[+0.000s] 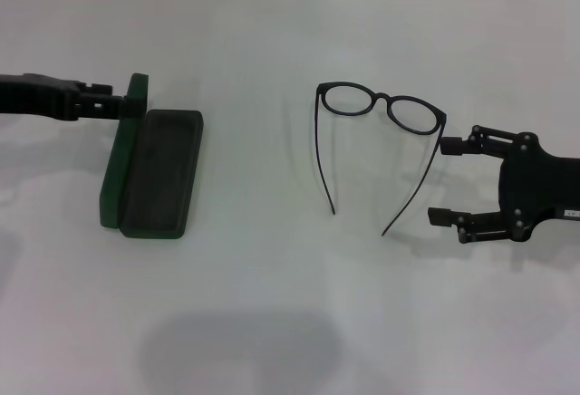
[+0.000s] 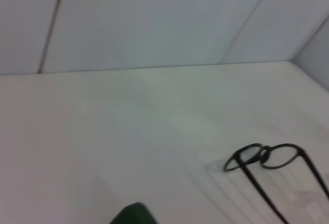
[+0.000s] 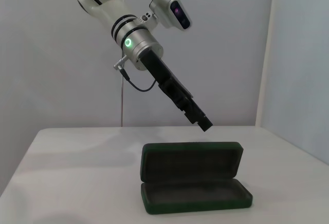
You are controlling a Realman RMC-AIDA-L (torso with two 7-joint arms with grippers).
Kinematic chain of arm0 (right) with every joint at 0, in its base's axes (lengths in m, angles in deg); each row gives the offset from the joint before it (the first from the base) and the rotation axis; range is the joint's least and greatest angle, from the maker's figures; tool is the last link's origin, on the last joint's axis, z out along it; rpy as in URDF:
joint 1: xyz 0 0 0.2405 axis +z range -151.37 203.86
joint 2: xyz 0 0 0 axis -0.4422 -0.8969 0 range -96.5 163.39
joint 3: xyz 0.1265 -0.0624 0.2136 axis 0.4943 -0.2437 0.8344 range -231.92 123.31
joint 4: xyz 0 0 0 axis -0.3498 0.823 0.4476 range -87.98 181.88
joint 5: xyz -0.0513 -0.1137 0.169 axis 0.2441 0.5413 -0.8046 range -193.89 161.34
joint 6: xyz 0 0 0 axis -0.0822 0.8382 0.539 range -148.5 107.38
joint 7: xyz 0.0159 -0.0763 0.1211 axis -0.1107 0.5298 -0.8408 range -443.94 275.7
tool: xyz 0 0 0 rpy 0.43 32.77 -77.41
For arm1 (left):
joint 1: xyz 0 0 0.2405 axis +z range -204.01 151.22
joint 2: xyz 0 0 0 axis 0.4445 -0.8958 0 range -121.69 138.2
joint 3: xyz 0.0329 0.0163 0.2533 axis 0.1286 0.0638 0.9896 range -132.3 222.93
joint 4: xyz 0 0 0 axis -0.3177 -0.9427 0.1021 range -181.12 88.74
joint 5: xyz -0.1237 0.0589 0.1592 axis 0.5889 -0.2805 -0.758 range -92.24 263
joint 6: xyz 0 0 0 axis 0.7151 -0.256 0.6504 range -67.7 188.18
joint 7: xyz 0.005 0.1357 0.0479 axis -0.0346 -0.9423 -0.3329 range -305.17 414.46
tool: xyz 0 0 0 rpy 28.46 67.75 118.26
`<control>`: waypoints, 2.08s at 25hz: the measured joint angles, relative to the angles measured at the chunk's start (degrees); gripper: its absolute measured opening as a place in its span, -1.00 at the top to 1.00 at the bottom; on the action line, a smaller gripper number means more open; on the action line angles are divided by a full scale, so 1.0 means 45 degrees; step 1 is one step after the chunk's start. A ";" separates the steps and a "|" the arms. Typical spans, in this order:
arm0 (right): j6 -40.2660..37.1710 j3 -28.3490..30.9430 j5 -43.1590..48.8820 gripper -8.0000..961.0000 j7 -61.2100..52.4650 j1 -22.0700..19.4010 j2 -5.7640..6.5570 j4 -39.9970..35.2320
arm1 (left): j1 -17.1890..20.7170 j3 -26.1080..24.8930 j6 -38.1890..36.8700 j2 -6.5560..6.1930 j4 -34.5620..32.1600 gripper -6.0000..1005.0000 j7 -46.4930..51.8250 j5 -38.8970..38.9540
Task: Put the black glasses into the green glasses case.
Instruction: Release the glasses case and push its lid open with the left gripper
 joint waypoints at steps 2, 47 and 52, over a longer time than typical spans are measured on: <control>0.0009 0.0000 0.0000 -0.84 0.0000 -0.0002 -0.0023 0.0004 | -0.0007 0.0000 0.0009 0.0088 0.0217 -0.62 -0.0010 -0.0016; 0.0339 0.0018 -0.0001 -0.84 0.0193 -0.0162 -0.0205 0.0027 | -0.1844 0.0020 0.2223 0.1819 0.1956 -0.29 0.0370 -0.2910; 0.0338 0.0020 -0.0001 -0.84 0.0195 -0.0163 -0.0210 0.0028 | -0.1842 0.0020 0.2160 0.1761 0.1956 -0.11 0.0730 -0.3164</control>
